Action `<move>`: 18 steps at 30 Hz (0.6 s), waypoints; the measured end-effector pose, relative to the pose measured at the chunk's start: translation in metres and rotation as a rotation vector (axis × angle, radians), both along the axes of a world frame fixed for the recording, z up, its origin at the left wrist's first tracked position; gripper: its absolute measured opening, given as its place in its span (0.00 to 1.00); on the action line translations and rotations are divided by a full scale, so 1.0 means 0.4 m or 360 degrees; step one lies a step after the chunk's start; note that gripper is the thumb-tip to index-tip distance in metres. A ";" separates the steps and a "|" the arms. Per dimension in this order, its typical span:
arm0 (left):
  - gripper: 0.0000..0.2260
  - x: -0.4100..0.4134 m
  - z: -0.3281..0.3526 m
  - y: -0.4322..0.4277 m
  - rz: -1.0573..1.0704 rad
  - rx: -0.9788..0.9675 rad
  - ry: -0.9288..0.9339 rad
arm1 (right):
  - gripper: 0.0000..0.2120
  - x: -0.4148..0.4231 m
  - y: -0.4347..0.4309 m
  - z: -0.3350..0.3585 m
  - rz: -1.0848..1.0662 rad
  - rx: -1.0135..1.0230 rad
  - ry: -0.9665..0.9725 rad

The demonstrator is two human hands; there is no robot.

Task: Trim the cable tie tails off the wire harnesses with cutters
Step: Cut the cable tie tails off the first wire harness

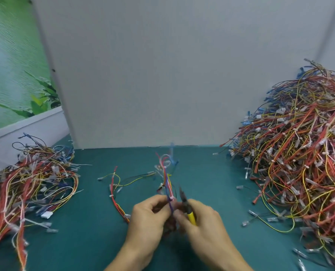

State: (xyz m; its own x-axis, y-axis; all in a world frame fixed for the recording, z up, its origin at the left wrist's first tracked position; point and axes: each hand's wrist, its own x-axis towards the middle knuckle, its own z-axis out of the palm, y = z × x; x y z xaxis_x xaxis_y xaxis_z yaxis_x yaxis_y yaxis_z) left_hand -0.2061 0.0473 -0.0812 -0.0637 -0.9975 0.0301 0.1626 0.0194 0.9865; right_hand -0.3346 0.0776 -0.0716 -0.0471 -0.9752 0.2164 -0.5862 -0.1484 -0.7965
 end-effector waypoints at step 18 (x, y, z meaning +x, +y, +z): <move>0.11 0.066 -0.005 -0.014 0.0297 -0.1288 -0.0924 | 0.08 -0.265 -0.079 0.376 -0.0668 -0.0869 -0.0101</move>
